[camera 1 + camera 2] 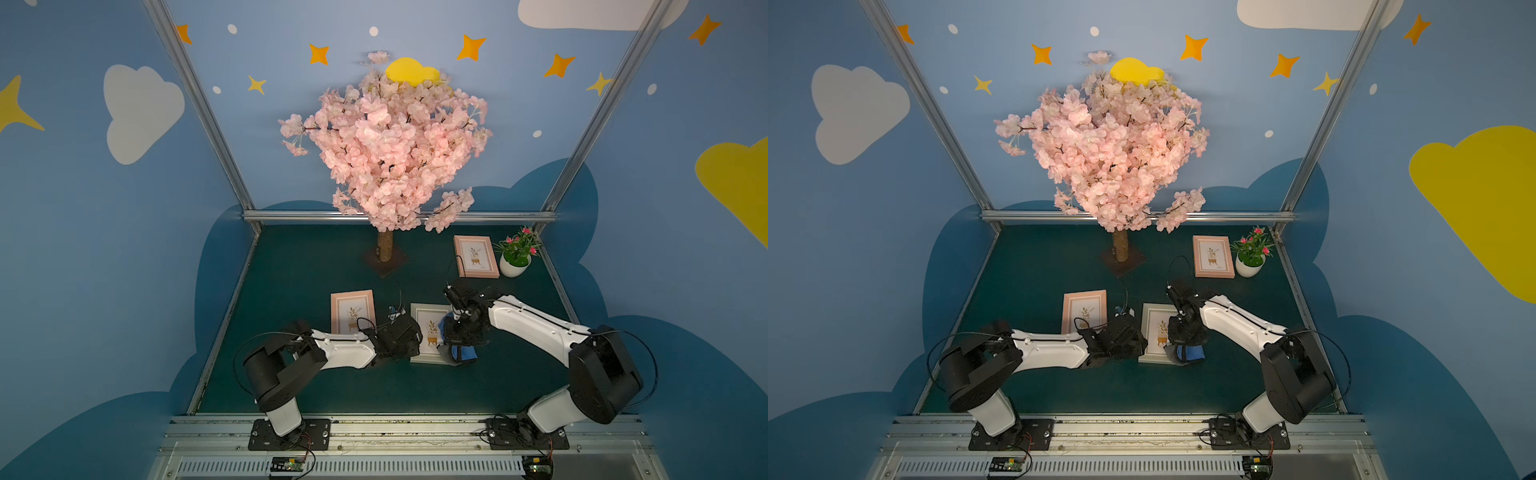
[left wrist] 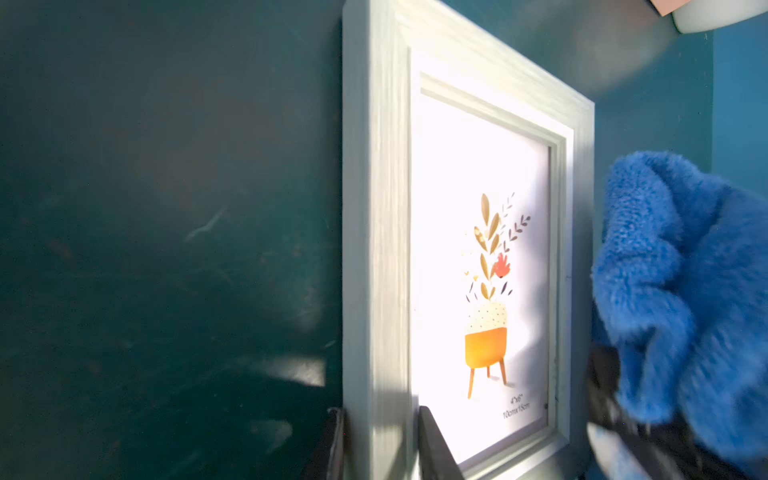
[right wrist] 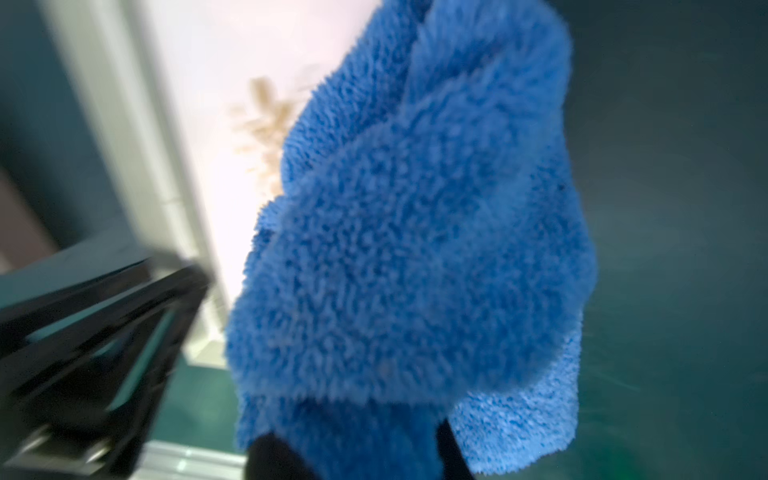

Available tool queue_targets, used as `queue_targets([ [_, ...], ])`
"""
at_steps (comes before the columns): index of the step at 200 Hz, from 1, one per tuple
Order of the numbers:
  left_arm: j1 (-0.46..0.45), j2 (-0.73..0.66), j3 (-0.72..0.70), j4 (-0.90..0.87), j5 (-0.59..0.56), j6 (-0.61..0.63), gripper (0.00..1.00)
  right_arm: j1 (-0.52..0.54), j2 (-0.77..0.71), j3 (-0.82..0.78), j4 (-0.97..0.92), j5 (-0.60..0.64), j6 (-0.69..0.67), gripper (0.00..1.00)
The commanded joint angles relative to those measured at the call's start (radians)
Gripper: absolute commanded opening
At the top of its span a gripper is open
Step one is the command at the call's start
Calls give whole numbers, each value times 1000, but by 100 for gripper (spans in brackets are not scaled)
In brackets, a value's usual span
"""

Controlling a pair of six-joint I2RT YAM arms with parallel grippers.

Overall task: Wipe the picture frame with a cloth
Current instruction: Wipe the dirt from the picture frame.

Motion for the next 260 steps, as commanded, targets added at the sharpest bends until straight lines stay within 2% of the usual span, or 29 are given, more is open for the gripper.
queue_targets([
  [1,7,44,-36,-169,-21,14,27,55,58,21,70,-100,45,0],
  [16,8,40,-40,-168,-23,14,27,71,96,2,120,-132,69,0],
  [36,8,37,-44,-166,-23,13,27,64,111,-34,126,-99,74,0],
  [76,8,37,-45,-163,-21,13,27,-72,39,-89,44,30,8,0],
  [92,8,37,-47,-160,-21,13,27,-97,29,-53,26,35,-21,0],
  [109,8,39,-43,-161,-19,13,27,-70,49,11,31,4,-27,0],
  [135,7,42,-39,-164,-20,13,27,-4,130,98,64,-46,-14,0],
  [158,7,40,-43,-166,-21,13,27,2,219,135,115,-97,-5,0],
  [215,6,40,-41,-167,-20,13,27,-90,372,271,81,-3,-64,0],
  [260,8,37,-47,-163,-23,8,27,-129,294,261,8,119,-86,0],
])
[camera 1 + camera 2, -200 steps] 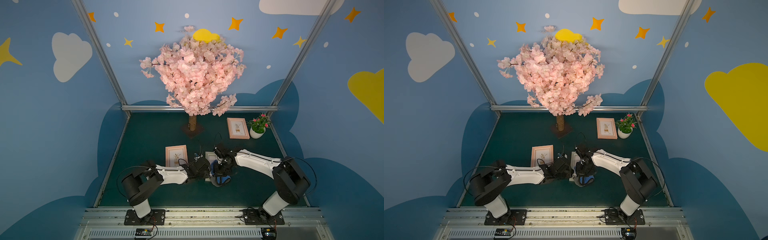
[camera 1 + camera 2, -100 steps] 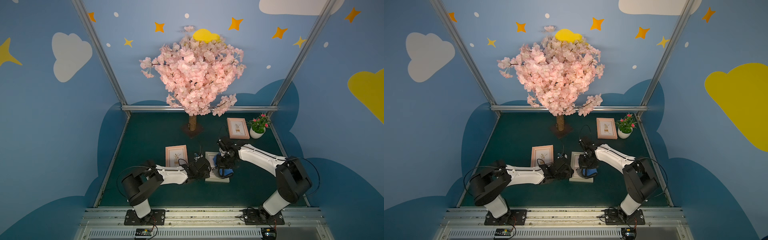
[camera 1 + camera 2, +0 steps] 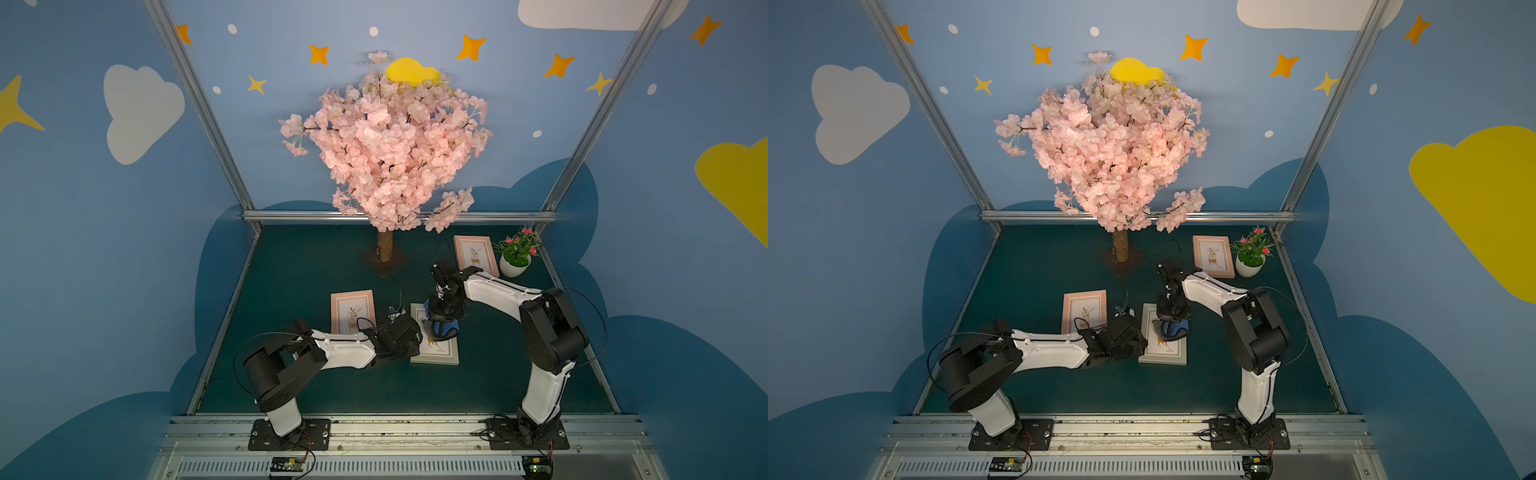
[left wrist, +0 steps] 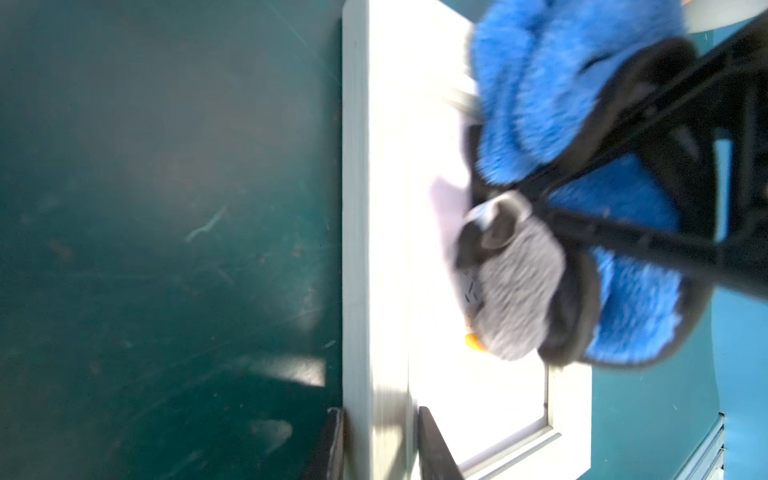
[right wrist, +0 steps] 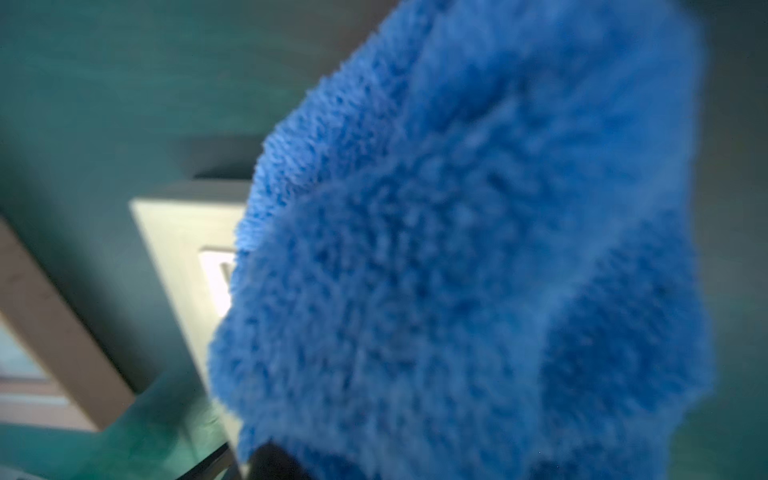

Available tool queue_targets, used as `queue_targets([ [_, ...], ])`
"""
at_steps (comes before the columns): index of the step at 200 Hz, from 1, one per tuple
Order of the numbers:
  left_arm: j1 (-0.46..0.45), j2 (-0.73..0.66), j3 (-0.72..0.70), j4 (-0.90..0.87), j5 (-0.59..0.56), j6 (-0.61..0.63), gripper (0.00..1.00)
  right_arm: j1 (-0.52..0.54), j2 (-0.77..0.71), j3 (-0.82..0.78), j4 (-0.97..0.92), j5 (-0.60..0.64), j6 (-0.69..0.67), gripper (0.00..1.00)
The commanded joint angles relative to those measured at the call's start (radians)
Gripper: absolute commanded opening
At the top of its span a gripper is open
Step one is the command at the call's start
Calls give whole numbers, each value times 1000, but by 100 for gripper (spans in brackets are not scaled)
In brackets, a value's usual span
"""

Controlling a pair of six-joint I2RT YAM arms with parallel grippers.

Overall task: Wipe the picture frame with a cloth
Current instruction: Wipe the dirt from the picture frame.

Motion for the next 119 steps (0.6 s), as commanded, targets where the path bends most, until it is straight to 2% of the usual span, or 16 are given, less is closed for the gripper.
queue_targets([
  [1,8,37,-48,-163,-23,9,27,-5,-58,-1,-72,105,-26,0],
  [33,7,47,-37,-167,-18,13,28,72,-82,21,-67,72,-18,0],
  [59,7,50,-30,-171,-16,18,27,100,-18,40,-7,-34,-5,0],
  [89,8,39,-43,-171,-20,14,27,45,41,40,-17,-4,-30,0],
  [119,7,30,-53,-169,-26,7,28,-44,-49,-43,-45,54,-62,0],
])
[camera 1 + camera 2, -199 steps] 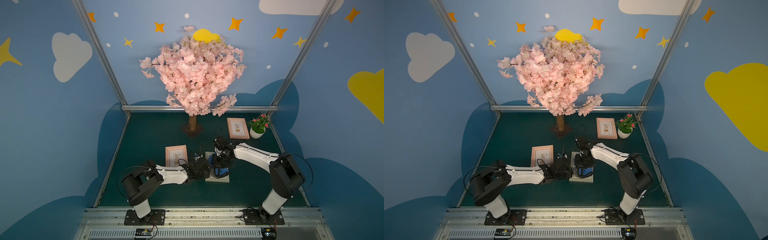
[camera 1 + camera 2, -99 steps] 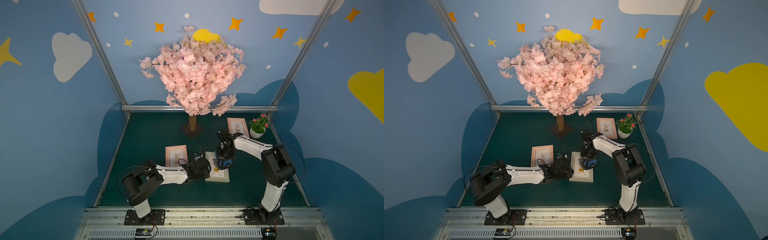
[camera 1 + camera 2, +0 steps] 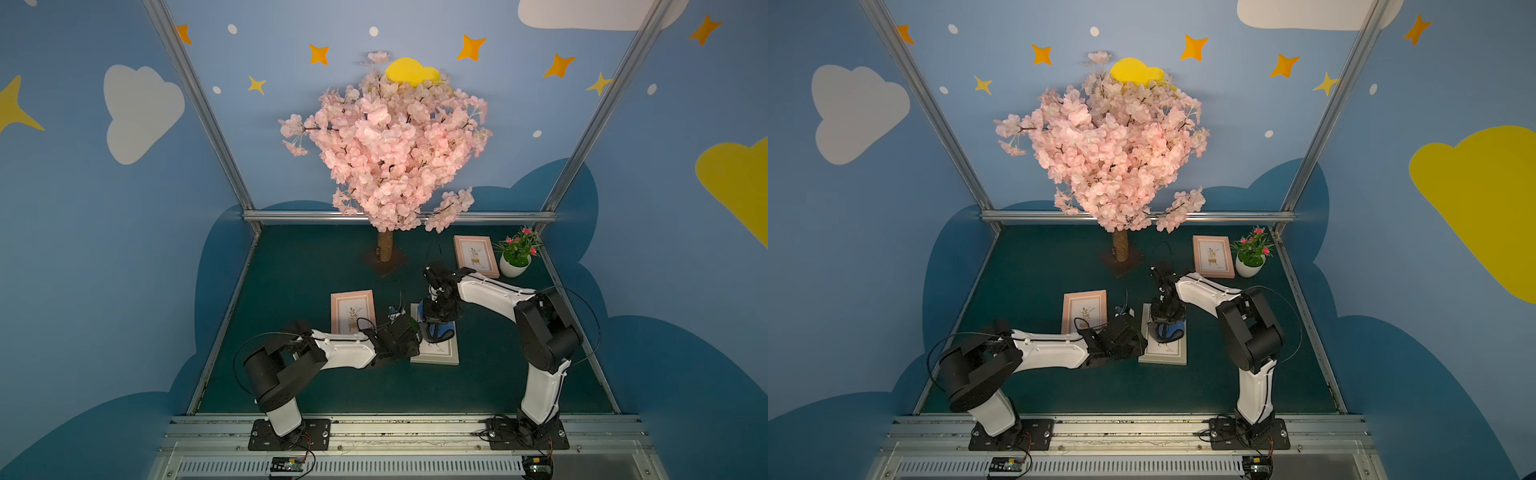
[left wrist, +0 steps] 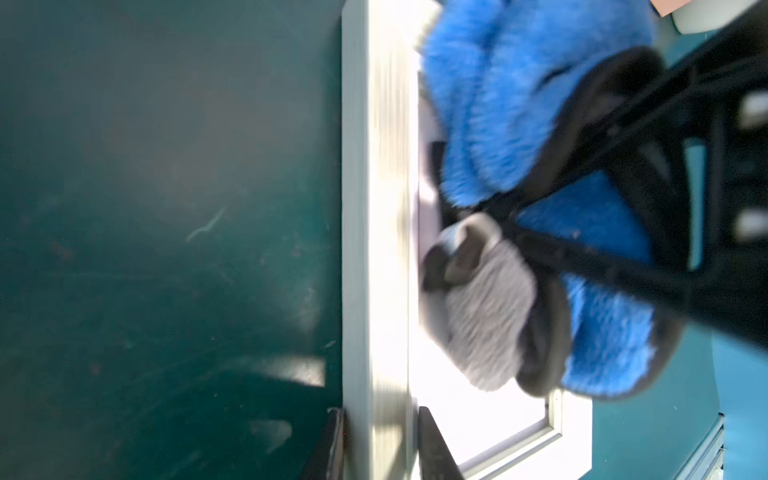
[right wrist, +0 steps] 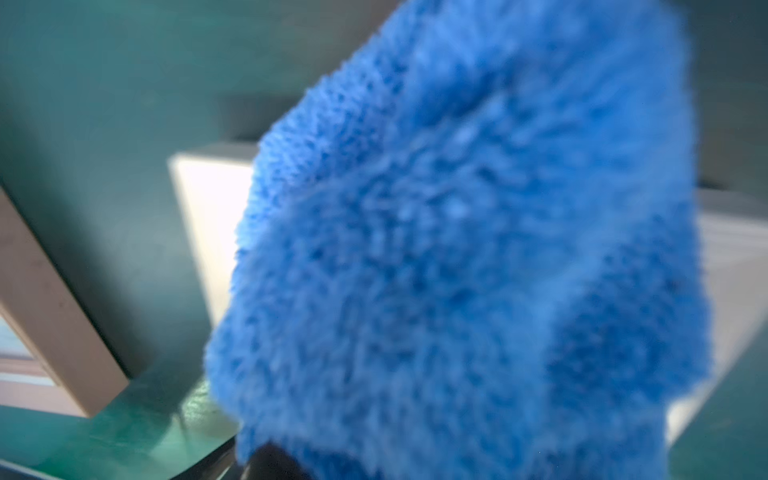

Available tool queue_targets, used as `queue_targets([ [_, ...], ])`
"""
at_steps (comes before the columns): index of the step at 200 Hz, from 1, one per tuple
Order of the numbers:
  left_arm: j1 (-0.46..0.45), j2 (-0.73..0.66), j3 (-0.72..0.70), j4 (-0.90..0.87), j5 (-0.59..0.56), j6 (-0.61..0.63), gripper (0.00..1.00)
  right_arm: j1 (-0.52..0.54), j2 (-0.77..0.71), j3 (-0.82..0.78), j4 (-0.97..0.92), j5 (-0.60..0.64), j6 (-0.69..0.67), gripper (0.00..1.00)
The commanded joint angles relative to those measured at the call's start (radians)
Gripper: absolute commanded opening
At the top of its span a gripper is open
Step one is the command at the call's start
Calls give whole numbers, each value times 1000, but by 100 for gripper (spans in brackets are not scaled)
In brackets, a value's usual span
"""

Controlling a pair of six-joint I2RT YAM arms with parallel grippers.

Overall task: Wipe the picture frame with a cloth
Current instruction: Wipe the dirt from the picture frame.

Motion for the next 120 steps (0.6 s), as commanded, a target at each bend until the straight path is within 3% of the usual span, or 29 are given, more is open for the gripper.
queue_targets([
  [1,7,30,-52,-170,-25,7,28,-69,-68,-57,-50,76,-33,0],
  [23,8,36,-42,-174,-21,7,28,-73,-166,-87,-85,96,-46,0],
  [60,6,18,-29,-192,-6,19,30,-21,-345,-185,-82,8,-23,0],
  [120,8,-34,-10,-207,0,36,37,78,-436,-370,-30,-76,57,0],
])
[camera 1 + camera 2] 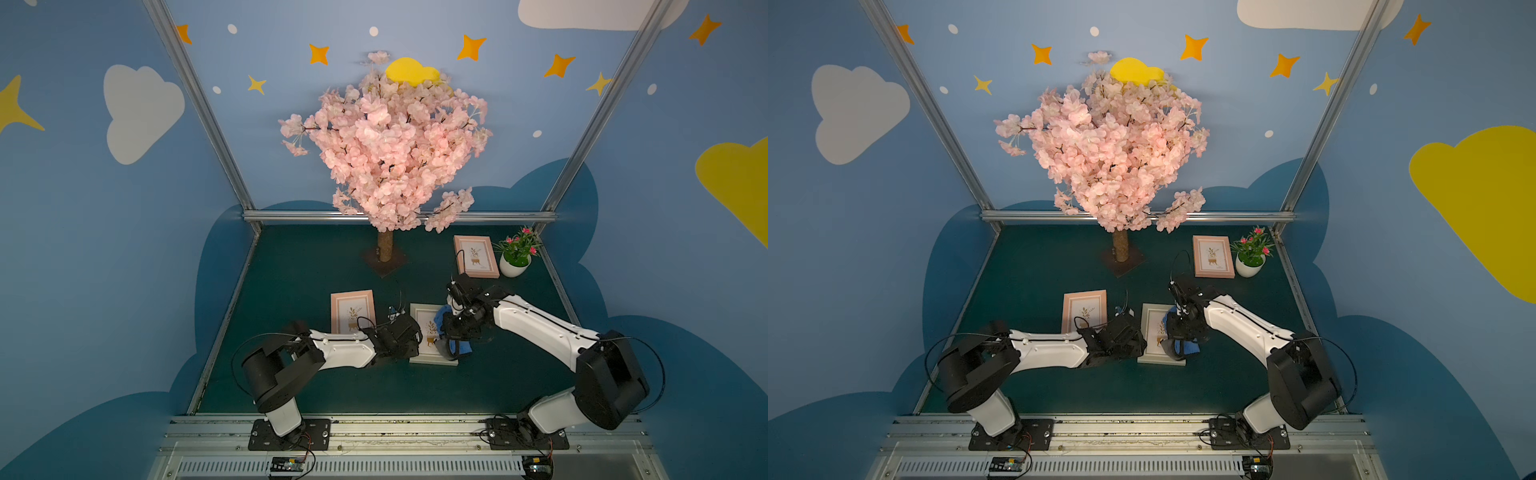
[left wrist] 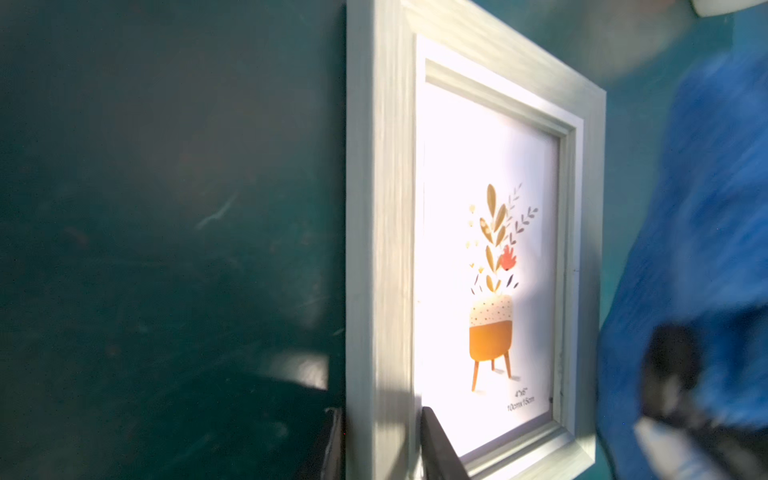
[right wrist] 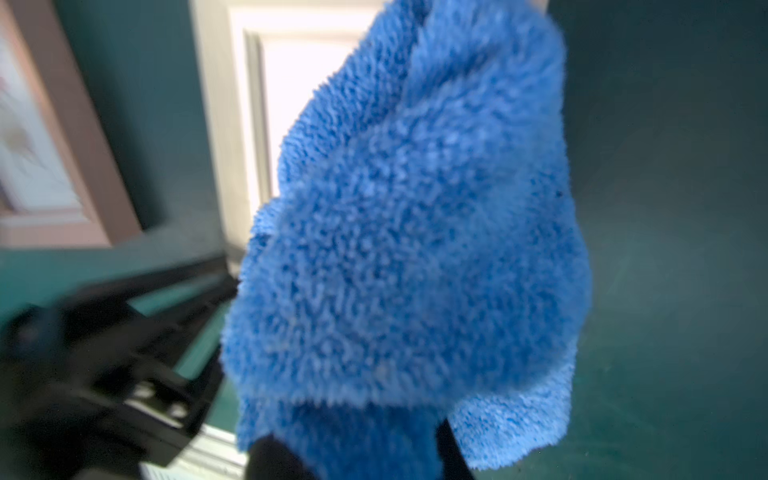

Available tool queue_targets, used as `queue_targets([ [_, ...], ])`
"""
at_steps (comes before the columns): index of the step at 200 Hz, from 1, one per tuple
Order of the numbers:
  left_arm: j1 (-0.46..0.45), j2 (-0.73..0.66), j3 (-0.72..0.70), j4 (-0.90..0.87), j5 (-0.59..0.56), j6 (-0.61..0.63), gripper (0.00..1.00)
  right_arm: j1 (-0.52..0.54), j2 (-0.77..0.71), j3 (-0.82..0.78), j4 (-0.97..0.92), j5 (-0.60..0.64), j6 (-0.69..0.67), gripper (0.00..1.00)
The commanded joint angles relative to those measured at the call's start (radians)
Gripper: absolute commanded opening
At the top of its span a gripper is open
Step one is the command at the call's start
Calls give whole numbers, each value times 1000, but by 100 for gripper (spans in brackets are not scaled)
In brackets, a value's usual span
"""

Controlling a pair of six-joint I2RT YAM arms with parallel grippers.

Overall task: Wipe the picture frame with a cloth
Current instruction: Wipe the dirt from the picture frame.

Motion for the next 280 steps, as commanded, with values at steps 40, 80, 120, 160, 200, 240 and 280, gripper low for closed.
queue_targets([
  [40,12,-69,-23,-144,-4,33,41,28,-11,-106,55,-49,48,0],
  [80,17,-99,-49,-126,-8,37,44,28,12,-80,10,49,46,0],
  [120,19,-38,-51,-83,33,34,42,82,50,9,17,21,48,0],
  [160,19,-20,-39,-94,33,38,42,103,148,10,33,20,67,0],
  [200,19,-16,-58,-103,24,21,40,12,77,-17,-34,92,40,0],
  [240,20,-12,-65,-98,26,14,39,28,59,73,-32,66,33,0],
  [280,18,-7,-62,-104,25,18,39,72,196,126,20,14,41,0],
])
